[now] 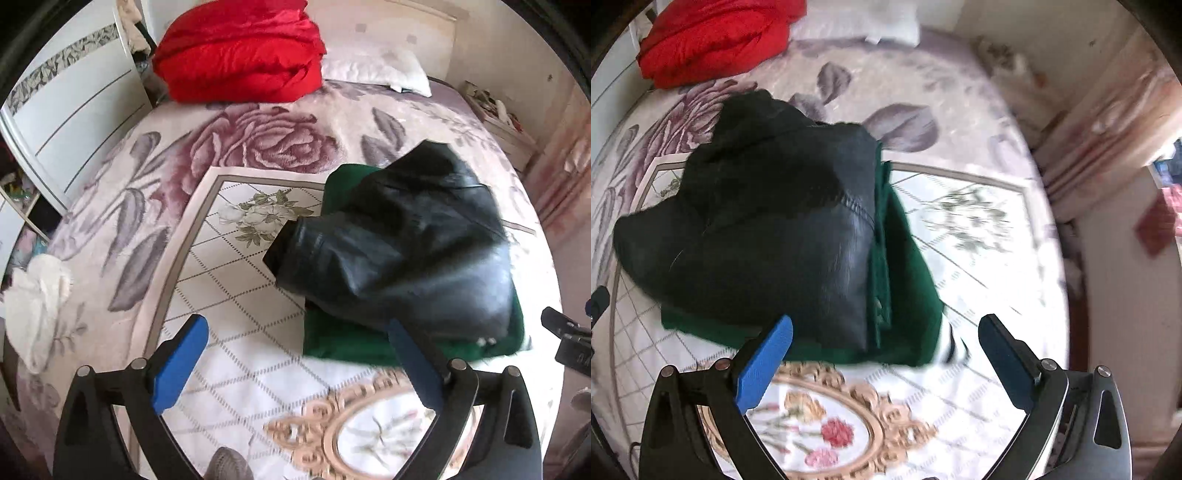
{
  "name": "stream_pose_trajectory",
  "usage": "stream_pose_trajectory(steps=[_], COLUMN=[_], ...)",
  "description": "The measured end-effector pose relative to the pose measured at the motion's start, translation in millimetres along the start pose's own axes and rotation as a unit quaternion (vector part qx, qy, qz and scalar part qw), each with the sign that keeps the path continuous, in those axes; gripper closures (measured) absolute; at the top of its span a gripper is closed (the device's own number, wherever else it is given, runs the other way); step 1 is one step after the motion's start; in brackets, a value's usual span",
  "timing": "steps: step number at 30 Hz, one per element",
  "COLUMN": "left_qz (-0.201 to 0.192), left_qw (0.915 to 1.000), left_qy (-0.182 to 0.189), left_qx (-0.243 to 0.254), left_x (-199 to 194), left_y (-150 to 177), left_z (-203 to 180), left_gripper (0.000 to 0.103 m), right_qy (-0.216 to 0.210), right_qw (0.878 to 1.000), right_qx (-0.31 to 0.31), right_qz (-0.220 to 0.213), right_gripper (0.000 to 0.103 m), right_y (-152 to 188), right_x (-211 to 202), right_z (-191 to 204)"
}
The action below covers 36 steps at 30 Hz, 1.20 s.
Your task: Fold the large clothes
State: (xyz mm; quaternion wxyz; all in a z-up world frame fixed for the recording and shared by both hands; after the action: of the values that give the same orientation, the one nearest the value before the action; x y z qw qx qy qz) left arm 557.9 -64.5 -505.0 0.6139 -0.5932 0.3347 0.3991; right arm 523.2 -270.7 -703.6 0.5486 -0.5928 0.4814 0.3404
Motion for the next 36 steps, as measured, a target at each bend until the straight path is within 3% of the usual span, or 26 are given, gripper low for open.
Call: stream_pose_trajectory(steps=[6,13,20,26,36], left_qz=[-0.022,-0.061,-0.105,-0.130,-0.159], left_qw=[0.9997,0.9977,0.9941,0.9911,0.9866], left_qy=[0.005,0.011,0.009,0.016,0.028], left_qx=[0.014,0.026,0.026,0.025,0.026], left_x=[-96.2,-231.3,-360.8,-437.1,-513.5], left_y=[6.9,20.0,48.5,70.6,87.9], left_z=[-3.0,-2.6,4.3,4.4,9.7], left_gripper=[0.003,0.003,0.003,0.003,0.003], right_qy=[0.018,0.039,0.039,0.031,0.027], right_qw=[0.999,0.996,0.991,0.985,0.974], right_qx=[0.025,0.036,0.065,0.065,0.075], right_qz=[-0.033,-0.077,-0.108,-0.154,-0.212], right_gripper=[0.001,0.001,0.001,0.001,0.001], right_y=[26.8,72.6,130.2,169.0,219.5], right_x=[-100.9,-265.4,-404.6,-512.2,-629.9], right_z=[-1.8,-14.5,-43.3,-60.9,-79.6])
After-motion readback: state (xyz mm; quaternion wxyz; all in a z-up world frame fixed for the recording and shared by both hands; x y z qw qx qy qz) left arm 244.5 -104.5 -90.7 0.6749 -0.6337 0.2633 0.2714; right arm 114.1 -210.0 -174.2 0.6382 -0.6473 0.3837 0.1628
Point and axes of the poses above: each gripper's, at about its wrist camera, not at the fingertips, and x roughly the way its jaws point, z to its left, y to its underside, the point moved 10 cm from there along x, roughly the way its jaws point, and after that the axes turned 2 degrees about -y, right-handed, at the moved point
